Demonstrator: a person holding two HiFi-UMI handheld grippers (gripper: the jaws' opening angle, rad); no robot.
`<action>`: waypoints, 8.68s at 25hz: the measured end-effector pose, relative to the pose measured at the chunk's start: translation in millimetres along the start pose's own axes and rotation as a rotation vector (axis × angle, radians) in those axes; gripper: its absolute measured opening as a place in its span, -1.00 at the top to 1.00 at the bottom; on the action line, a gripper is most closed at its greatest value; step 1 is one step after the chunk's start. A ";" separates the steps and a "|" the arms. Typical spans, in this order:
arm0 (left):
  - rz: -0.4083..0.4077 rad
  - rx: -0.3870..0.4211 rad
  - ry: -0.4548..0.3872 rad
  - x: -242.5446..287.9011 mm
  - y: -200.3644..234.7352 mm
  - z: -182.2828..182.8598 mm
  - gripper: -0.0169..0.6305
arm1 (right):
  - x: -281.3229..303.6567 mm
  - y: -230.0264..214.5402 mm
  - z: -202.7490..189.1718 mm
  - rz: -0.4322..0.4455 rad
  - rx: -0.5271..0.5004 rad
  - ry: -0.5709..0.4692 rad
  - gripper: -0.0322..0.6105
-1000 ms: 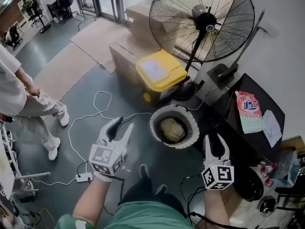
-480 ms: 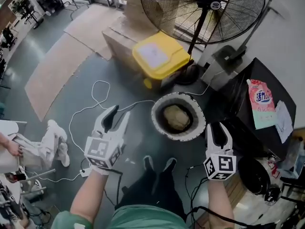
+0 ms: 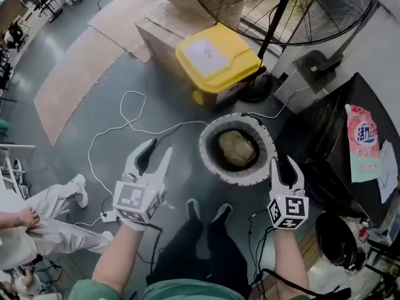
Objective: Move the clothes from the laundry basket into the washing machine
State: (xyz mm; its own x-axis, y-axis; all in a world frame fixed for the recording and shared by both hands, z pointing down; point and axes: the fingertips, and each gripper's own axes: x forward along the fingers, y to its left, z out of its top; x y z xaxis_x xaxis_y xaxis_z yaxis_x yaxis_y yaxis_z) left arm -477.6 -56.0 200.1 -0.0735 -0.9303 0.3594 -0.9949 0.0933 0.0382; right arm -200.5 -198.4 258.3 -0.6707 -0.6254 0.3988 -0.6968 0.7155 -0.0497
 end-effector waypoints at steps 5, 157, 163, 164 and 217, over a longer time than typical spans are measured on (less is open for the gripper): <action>-0.002 -0.012 -0.006 35.2 3.6 -49.4 0.43 | 41.8 -4.9 -51.7 0.041 -0.029 0.026 0.51; -0.743 0.233 -0.043 -45.9 -372.6 125.4 0.51 | -449.4 -140.0 -25.0 -0.728 0.196 0.051 0.29; -0.670 0.251 -0.021 -40.7 -426.8 107.7 0.51 | -466.4 -194.2 -71.5 -0.682 0.224 0.059 0.29; -0.652 0.250 -0.016 -39.5 -436.7 105.3 0.51 | -468.2 -203.4 -77.4 -0.667 0.213 0.063 0.29; -0.473 0.191 -0.224 215.0 -475.5 -292.8 0.50 | -213.6 -426.8 -435.4 -0.561 -0.138 -0.133 0.27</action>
State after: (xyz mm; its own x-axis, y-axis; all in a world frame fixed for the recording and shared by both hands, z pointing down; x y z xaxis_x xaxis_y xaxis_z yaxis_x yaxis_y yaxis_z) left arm -0.2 -196.6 532.2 0.3919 -0.9098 0.1367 -0.9164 -0.3992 -0.0297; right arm 350.8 -234.7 593.0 -0.2418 -0.9470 0.2115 -0.9206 0.2928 0.2585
